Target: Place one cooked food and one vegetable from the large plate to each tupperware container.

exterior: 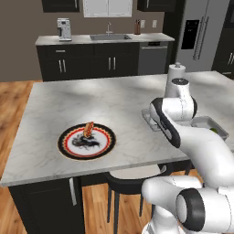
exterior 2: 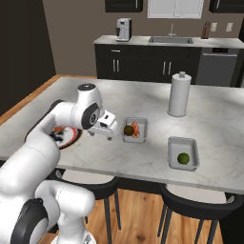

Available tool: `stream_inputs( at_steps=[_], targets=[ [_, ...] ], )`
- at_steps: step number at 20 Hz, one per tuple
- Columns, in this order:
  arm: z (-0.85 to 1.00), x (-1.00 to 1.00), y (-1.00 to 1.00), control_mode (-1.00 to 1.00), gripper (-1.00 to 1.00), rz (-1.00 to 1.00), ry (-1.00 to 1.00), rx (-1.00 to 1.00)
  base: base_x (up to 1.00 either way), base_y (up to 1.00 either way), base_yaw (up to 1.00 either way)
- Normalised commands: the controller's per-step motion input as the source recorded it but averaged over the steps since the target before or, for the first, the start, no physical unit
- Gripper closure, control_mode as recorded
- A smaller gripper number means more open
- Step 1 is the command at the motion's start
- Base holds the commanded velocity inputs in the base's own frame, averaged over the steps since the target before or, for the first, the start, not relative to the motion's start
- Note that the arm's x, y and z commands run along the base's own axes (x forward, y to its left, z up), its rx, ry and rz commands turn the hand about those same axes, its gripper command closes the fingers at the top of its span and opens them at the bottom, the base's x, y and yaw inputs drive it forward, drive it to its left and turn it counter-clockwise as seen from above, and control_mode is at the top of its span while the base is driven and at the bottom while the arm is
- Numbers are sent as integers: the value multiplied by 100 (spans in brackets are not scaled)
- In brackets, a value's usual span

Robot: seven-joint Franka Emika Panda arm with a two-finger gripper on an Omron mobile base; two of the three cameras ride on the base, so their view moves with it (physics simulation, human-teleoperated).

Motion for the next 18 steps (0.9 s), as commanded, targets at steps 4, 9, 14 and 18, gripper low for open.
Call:
stream_inputs(
  at_steps=[4, 9, 14, 18],
  targets=[
    [4, 10, 91, -100, -100, -12, 4, 0, 0, 0, 0],
    [0, 1, 100, -100, -100, -3, 0, 0, 0, 0, 0],
    [0, 8, 92, -100, -100, 2, 0, 2, 0, 0, 0],
    [5, 27, 80, -100, -100, 1, 0, 0, 0, 0, 0]
  ],
)
